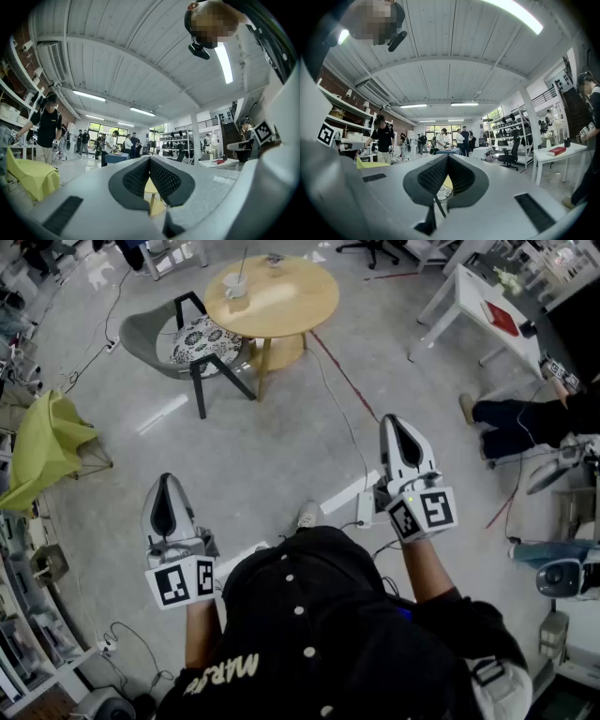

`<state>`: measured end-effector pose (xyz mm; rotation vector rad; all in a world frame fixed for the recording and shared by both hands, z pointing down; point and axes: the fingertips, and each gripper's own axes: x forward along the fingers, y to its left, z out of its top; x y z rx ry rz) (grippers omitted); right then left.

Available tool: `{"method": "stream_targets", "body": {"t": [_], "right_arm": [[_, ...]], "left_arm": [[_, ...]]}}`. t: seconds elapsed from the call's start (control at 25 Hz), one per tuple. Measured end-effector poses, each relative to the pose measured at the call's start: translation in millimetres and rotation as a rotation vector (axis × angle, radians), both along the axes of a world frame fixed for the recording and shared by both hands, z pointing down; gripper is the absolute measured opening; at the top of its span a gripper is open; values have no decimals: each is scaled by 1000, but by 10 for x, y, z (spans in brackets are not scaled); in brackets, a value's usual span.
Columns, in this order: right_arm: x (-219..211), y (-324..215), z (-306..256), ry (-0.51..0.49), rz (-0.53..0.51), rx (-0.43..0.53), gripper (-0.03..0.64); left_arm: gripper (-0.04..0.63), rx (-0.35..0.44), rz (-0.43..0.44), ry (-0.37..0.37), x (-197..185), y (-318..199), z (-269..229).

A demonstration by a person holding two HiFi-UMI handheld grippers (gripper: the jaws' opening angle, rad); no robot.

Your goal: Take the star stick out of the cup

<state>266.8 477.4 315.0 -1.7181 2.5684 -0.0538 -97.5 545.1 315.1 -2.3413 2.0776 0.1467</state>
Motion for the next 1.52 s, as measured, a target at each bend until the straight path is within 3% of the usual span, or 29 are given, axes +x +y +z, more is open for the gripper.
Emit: {"method": "stream_targets", "body": {"t": [0.76, 0.84, 0.92, 0.96, 1.52], "right_arm": [[45, -129, 50, -51, -50, 6, 3], [70, -205, 75, -59, -67, 8, 41], [110, -299, 115, -71, -81, -5, 196], [145, -349, 134, -73, -85, -10, 225], [496, -1066, 258, -59, -146, -17, 209]], "left_arm": [[5, -11, -2, 4, 167, -135, 32], [5, -12, -6, 1, 210, -184, 44], [5, -13, -15, -4, 265, -240, 48], [3, -14, -20, -7, 301, -273, 48], [5, -33, -94, -13, 789, -700, 77]]}}
